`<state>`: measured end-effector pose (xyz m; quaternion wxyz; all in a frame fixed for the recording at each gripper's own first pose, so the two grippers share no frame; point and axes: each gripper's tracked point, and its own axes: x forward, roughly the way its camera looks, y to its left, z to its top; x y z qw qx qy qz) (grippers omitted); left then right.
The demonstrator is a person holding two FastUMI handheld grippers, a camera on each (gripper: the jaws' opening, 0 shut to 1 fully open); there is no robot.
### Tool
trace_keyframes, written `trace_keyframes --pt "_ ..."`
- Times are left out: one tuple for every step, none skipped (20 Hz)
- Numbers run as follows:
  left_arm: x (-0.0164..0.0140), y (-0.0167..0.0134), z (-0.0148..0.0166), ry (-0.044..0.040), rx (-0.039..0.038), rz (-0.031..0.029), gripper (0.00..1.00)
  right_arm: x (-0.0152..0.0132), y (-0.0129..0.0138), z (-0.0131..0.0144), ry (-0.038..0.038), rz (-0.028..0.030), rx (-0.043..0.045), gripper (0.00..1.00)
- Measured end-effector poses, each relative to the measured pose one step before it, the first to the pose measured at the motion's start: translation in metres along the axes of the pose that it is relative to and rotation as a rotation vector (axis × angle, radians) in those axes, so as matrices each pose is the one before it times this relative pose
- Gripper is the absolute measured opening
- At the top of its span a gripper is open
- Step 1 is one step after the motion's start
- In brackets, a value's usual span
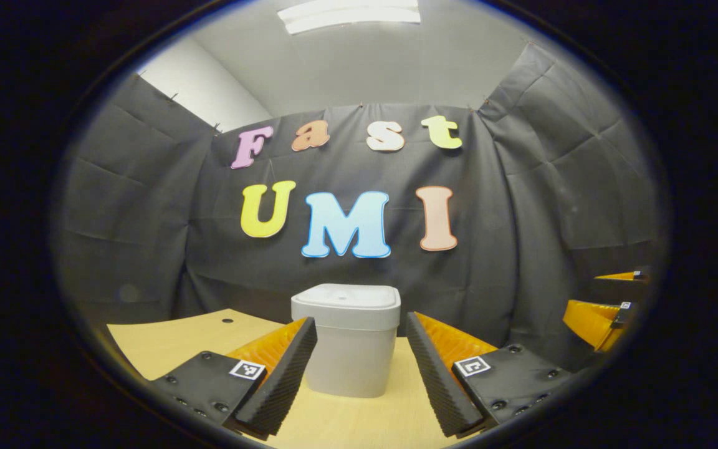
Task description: Press the lid of the desktop garbage bin to open it, pick up the crumpled paper on the desktop and throw it into the bin, then pick up the pop can on the desktop and drop it into the bin, and finally close the garbage bin lid.
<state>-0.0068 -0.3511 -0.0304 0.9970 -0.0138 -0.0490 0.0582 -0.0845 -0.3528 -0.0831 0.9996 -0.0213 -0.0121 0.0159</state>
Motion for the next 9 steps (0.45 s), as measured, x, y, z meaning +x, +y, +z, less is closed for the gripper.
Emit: trace_keyframes --pt "0.00001 -0.00001 -0.00153 0.00184 -0.00139 0.00038 0.95 -0.00120 -0.00174 -0.00260 0.00392 -0.00179 -0.00657 0.97" --pt "0.00099 -0.00164 -0.00197 0.00217 -0.00152 -0.00378 0.96 -0.00116 -0.00285 -0.00283 0.00758 -0.00735 -0.00551 0.97" --pt "0.00037 -0.00232 -0.00272 0.00461 0.00070 -0.00429 0.96 -0.00084 -0.00312 -0.00334 0.00910 -0.00670 -0.00216 0.97" --pt "0.00034 -0.00196 -0.00224 0.00249 0.00220 -0.00454 0.96 -0.00173 -0.00309 -0.00247 0.00642 -0.00744 0.00055 0.97" --pt "0.00117 -0.00343 -0.00107 0.00213 0.00166 -0.00647 0.96 -0.00019 -0.00285 -0.00119 0.00571 -0.00686 0.00233 0.97" --pt "0.00161 -0.00302 -0.00011 0.00058 0.00033 -0.00538 0.96 -0.00119 -0.00220 -0.00113 0.00317 -0.00567 0.00247 0.97" --pt "0.00121 -0.00318 0.00029 -0.00224 -0.00157 -0.00640 0.96 -0.00024 -0.00219 -0.00002 0.00045 -0.00606 0.00035 0.97" --pt "0.00047 -0.00294 -0.00196 0.00042 -0.00107 -0.00503 0.95 -0.00111 -0.00297 -0.00096 -0.00189 -0.00622 -0.00110 0.97" --pt "0.00172 -0.00366 -0.00173 0.00030 -0.00004 -0.00707 0.95 0.00028 -0.00252 -0.00071 -0.00181 -0.00677 -0.00281 0.97"
